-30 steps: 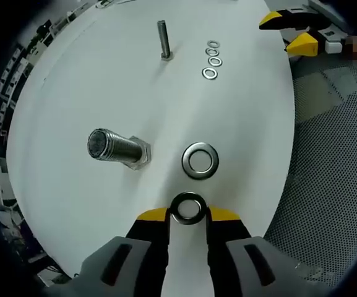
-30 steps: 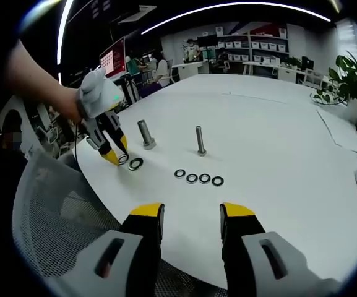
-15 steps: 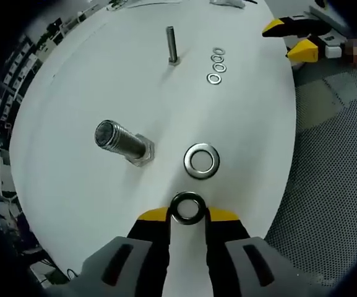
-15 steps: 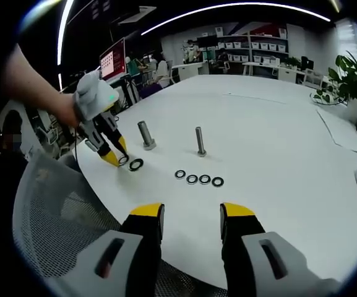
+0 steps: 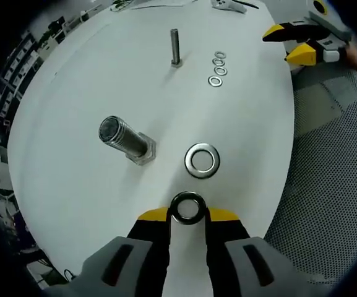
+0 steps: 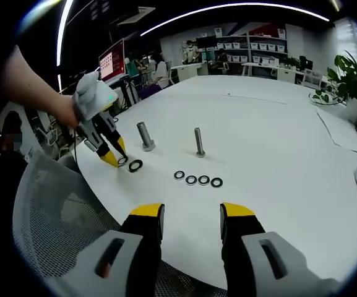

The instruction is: Place the washer onto the threaded stud by aligning its center hole with the stud, sliding it down to the base, and recovering from edge contact or off-axis alignment until the washer reaches the visible bottom stop.

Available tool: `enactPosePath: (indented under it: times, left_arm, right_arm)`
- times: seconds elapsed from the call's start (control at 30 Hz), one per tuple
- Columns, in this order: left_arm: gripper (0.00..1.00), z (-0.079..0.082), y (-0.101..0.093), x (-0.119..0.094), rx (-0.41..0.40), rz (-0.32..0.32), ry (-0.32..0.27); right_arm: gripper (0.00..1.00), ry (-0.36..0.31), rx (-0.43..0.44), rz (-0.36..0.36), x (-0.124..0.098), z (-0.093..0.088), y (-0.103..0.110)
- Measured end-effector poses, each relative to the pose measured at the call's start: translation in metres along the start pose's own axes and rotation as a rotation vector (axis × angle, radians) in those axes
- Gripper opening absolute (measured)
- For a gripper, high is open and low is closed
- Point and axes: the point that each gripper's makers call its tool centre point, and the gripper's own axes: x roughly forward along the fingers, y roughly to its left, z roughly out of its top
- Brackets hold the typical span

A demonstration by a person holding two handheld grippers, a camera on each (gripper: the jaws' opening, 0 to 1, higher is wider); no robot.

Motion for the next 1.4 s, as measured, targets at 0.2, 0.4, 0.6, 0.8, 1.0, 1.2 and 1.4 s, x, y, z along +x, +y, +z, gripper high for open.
enactPosePath:
  times: [0.2, 0.4, 0.6, 0.8, 1.0, 1.2, 1.4]
  left_arm:
    - [0.19, -0.002, 0.001, -0.001, 0.017, 0.003, 0.007]
    - [0.19, -0.003, 0.005, -0.004, -0.002, 0.004, -0.001]
    - [0.19, 0.003, 0.007, -0.011, 0.0, 0.003, -0.02]
    - [0.19, 0.013, 0.013, -0.024, 0.012, 0.003, -0.038]
    - [0.19, 0.025, 0.018, -0.042, 0.049, 0.013, -0.062]
    - [0.19, 0.038, 0.025, -0.053, 0.075, 0.021, -0.08]
    - [0.19, 0.052, 0.026, -0.062, 0.113, 0.019, -0.095]
  right_arm:
    - [0.39, 0.002, 0.002, -0.001, 0.0, 0.0, 0.0]
    - [0.39, -0.001, 0.003, -0.003, 0.0, 0.0, -0.001]
    - [0.39, 0.001, 0.001, -0.002, 0.0, 0.0, -0.001]
    - [0.39, 0.005, -0.002, 0.002, 0.001, 0.0, 0.0]
    - [0.39, 0.006, -0.003, 0.004, 0.001, 0.0, 0.0]
    - [0.39, 0.009, -0.004, 0.005, 0.001, -0.001, 0.0]
    - [0.39, 0.009, -0.004, 0.006, 0.001, -0.001, 0.001]
